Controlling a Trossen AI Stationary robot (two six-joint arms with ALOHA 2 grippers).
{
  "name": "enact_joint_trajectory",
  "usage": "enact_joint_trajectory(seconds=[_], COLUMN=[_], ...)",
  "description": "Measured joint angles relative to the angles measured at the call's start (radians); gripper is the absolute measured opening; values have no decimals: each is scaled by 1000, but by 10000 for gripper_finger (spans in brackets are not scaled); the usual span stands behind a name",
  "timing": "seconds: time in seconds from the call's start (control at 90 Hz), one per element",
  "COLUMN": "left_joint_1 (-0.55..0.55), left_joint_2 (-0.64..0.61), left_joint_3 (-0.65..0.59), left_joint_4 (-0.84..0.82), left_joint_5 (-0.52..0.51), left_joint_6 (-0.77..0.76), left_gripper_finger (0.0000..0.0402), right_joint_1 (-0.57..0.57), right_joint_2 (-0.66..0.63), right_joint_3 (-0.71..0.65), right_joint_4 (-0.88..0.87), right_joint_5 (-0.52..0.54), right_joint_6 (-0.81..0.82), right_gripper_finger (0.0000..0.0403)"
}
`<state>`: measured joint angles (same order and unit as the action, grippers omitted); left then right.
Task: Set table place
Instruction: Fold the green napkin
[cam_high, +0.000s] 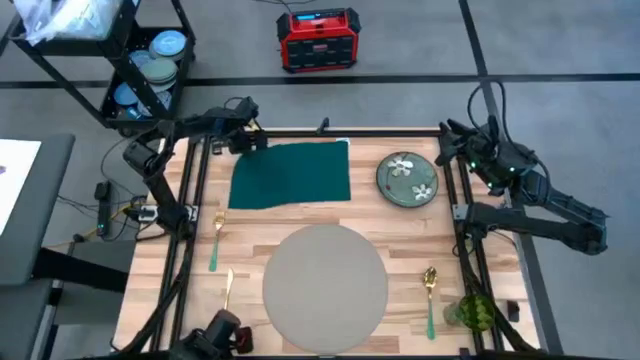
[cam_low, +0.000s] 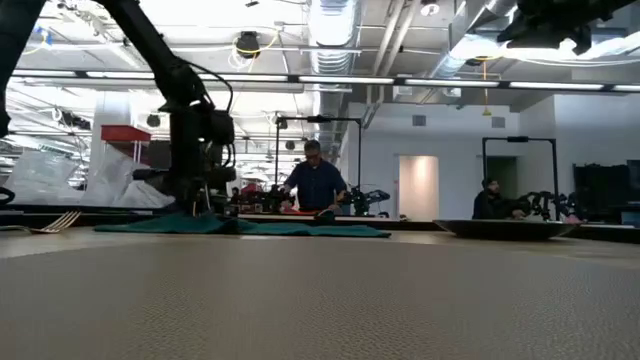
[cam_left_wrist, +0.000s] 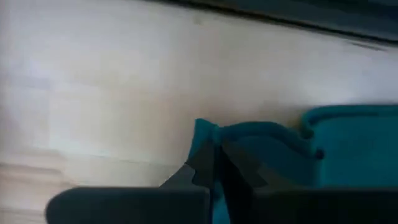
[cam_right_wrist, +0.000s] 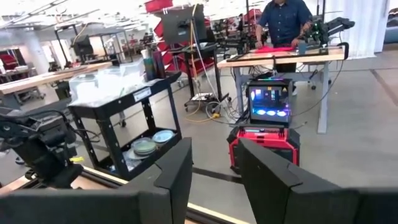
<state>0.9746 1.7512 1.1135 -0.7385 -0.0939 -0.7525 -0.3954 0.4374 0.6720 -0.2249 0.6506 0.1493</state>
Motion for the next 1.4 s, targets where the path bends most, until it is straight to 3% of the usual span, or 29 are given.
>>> enact_joint_trajectory(seconds=[0.433, 0.722, 1.033, 1.4], left_joint_1=[-124, -196, -256, -369], left_joint_2=[-1, 1, 1, 1], left_joint_3=[164, 173, 174, 174], left_joint_4=[4, 113, 346, 345], left_joint_5=[68, 69, -16, -180], left_joint_6=[-153, -315, -556, -776], left_gripper_finger=[0, 0, 0, 0], right_joint_1=[0, 0, 1, 1], right_joint_2=[0, 0, 0, 0], right_joint_3=[0, 0, 0, 0], right_joint_4=[0, -39, -86, -118], right_joint_5=[0, 0, 0, 0], right_joint_6=[0, 0, 34, 37], right_gripper_finger=[118, 118, 118, 118])
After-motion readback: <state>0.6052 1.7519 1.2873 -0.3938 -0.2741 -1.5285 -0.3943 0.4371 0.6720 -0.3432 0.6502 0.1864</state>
